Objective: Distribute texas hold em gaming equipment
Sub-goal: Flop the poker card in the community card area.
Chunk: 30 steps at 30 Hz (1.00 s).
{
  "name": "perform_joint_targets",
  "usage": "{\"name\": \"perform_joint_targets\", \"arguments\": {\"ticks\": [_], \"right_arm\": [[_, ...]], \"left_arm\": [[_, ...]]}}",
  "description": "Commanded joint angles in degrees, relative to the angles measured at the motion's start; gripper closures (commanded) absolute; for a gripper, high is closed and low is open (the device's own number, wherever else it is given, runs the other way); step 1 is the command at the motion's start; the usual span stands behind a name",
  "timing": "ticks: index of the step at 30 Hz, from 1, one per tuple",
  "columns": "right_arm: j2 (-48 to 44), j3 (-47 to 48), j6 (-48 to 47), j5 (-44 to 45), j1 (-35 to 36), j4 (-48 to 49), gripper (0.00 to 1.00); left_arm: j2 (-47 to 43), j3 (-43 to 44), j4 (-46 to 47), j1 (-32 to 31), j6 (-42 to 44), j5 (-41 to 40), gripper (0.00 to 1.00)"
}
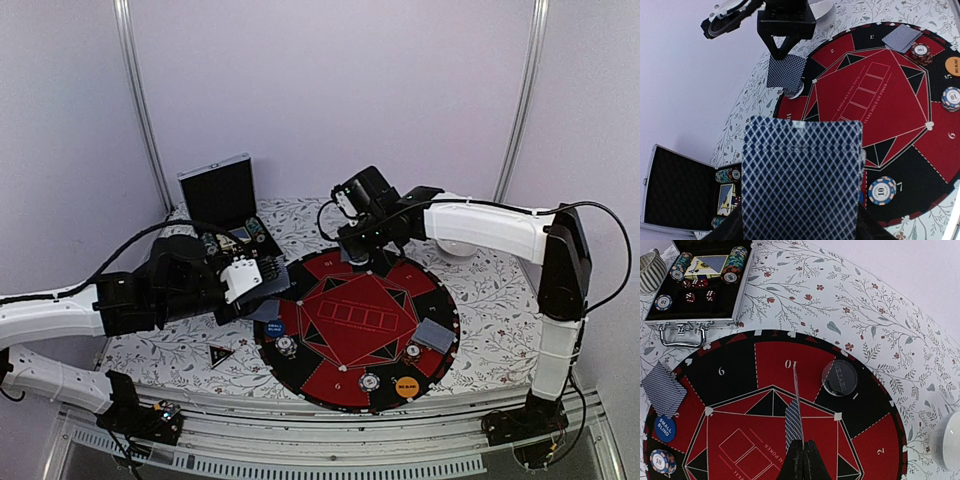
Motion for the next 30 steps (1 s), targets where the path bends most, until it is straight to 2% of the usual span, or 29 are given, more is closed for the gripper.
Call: {"name": "perform_joint_targets", "arguments": {"ticks": [1, 7, 18, 23, 30], "right_arm": [[5.0, 6.9, -7.4, 6.8, 1.7, -2.3, 0.98], [11.7, 11.4, -13.2, 13.4, 4.8, -5.0, 0.98], [19.2, 11.0, -15.6, 19.4, 10.1, -9.3, 0.98], [23.7, 11.7, -16.2, 17.9, 13.6, -11.3, 0.98], [27.5, 12.6, -14.4, 9.3, 14.2, -10.8, 0.98]], "left_arm": [[0.2, 2.2, 2.1, 2.4, -2.0, -1.3, 0.44], [0.3, 2.5, 2.3, 3.9, -2.9, -1.5, 0.44], [0.0, 2.5, 2.4, 5.0, -3.1, -1.8, 0.44], [0.0, 2.5, 2.4, 5.4, -3.2, -1.5, 0.44], [-0.1, 2.5, 2.3, 5.5, -3.2, -1.3, 0.44]]}}
